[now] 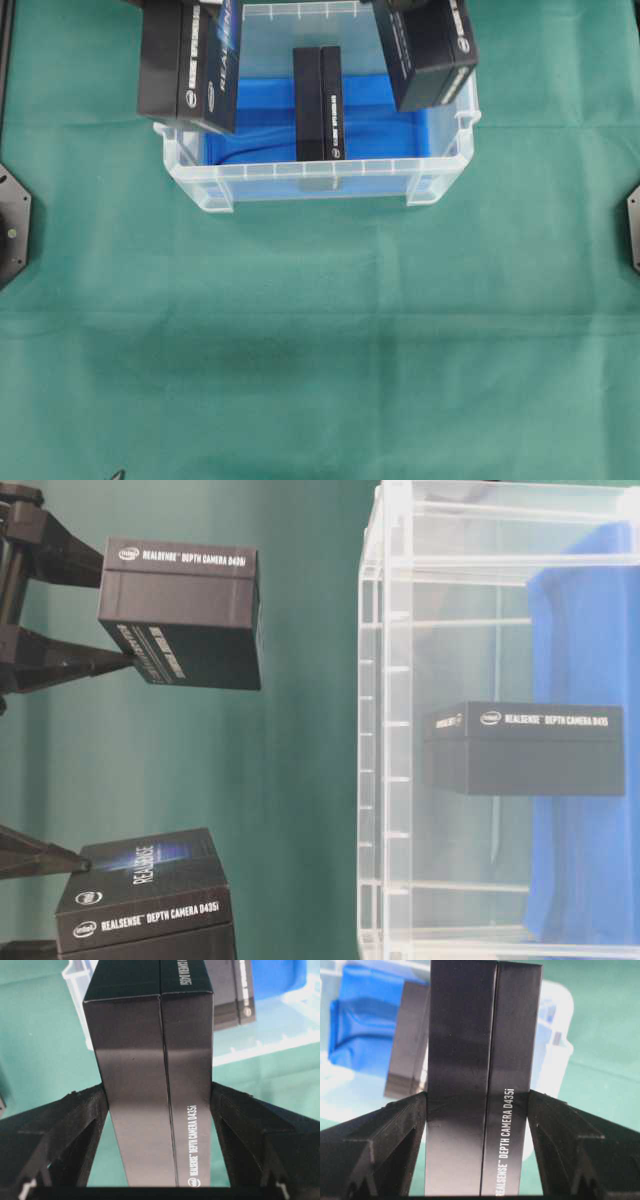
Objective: Take the box out of the case with both arms.
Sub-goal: 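Lift both gripped boxes up out of the bin, then carry both boxes toward the front of the bin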
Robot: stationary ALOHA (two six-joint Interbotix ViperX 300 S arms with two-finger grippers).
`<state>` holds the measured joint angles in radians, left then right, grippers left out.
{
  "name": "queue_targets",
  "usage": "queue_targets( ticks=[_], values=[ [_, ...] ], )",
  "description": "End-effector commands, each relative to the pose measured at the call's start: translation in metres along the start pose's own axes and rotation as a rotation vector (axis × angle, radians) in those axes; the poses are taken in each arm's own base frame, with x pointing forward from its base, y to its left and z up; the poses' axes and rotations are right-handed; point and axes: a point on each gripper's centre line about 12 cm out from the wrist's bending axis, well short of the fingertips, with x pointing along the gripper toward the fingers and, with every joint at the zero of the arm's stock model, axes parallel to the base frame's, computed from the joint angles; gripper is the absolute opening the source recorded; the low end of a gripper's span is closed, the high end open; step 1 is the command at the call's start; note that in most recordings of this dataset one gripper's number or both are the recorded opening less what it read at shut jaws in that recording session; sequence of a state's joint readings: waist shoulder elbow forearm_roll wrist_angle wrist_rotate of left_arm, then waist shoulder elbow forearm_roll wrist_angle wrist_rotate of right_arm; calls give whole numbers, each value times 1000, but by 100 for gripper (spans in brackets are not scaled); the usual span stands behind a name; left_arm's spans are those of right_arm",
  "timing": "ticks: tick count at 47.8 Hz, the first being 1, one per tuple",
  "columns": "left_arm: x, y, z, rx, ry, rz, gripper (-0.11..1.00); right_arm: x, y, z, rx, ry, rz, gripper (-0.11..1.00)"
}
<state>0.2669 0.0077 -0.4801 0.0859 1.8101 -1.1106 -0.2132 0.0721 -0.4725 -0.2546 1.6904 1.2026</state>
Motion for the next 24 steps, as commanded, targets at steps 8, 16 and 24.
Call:
queue_targets(
  ticks=[8, 16, 24],
  values=[
    [-13, -11, -29, 15, 2, -46, 64, -30, -2, -23, -19, 7, 34, 67],
    [-14, -21, -60, 1, 21, -52, 64, -38, 2, -52, -53, 35, 19, 67],
    [-17, -32, -103, -9, 53, -60, 64, -48, 7, -87, -70, 59, 31, 67]
  ],
)
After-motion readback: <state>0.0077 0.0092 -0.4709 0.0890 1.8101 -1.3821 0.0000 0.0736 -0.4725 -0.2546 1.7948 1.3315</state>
